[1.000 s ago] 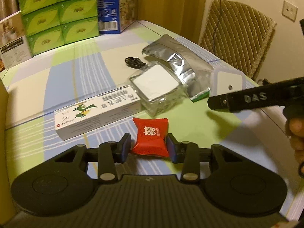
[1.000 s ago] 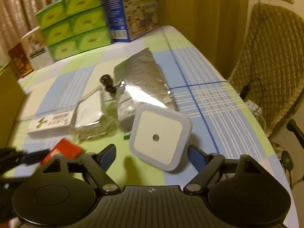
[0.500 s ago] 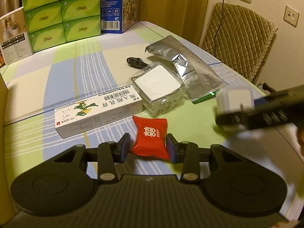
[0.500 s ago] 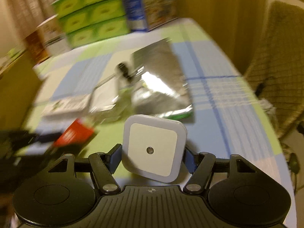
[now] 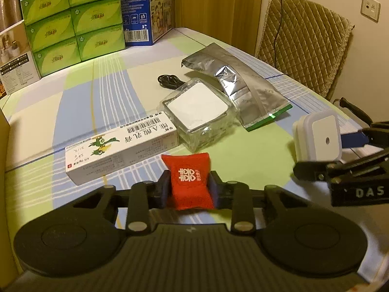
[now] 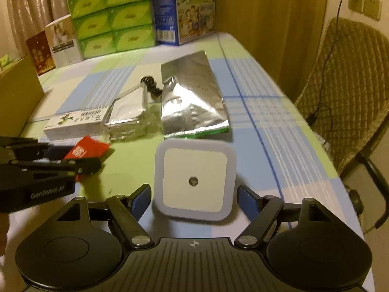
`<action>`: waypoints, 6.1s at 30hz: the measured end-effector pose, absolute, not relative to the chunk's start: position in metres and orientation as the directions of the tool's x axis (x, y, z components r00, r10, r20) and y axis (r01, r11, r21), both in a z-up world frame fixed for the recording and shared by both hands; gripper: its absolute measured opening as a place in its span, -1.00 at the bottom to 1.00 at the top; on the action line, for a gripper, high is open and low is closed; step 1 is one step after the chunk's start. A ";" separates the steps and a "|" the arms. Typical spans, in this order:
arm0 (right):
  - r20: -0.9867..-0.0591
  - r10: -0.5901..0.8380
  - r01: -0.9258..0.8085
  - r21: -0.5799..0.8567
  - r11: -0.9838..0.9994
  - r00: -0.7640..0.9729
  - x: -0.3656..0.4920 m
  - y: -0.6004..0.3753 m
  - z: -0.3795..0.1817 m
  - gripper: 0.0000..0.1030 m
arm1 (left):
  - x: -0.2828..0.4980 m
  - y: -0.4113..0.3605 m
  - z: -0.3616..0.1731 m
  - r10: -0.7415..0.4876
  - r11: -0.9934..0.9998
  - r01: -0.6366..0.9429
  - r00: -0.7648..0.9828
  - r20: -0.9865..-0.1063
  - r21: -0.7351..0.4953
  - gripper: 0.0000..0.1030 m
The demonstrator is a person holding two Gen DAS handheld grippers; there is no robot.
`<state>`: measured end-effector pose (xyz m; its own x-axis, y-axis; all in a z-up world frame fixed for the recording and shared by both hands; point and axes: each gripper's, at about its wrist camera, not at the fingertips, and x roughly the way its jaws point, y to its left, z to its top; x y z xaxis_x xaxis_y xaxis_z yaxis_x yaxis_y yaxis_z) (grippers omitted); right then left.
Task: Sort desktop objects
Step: 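Grasp the red packet with the left tool while the right tool grasps the white night light, then carry the red packet and night light over the cardboard box with both tools, then open the left tool dropping the red packet in the box while the right tool releases the night light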
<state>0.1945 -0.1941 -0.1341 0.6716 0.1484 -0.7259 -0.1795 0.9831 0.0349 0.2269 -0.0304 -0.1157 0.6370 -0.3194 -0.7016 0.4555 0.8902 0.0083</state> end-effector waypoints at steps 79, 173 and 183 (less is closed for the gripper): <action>-0.520 0.437 -0.480 0.058 0.875 0.734 0.066 -0.077 0.000 0.20 | 0.052 0.136 0.059 -0.112 0.993 0.107 0.813 -0.571 -0.043 -0.53; -0.590 0.616 -0.692 0.130 0.710 0.522 0.162 0.130 -0.024 0.21 | 0.143 0.305 0.021 0.047 0.996 -0.084 0.776 -0.630 -0.030 -0.31; -0.552 0.675 -0.678 0.245 0.693 0.490 0.173 0.136 -0.009 0.42 | 0.129 0.312 0.027 0.064 0.991 -0.120 0.788 -0.613 -0.050 -0.22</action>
<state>0.1726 0.1355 -0.0090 0.4900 0.6747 -0.5520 -0.6780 0.6930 0.2452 0.1289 0.3120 0.0268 0.7878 0.0645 -0.6125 -0.1202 0.9915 -0.0502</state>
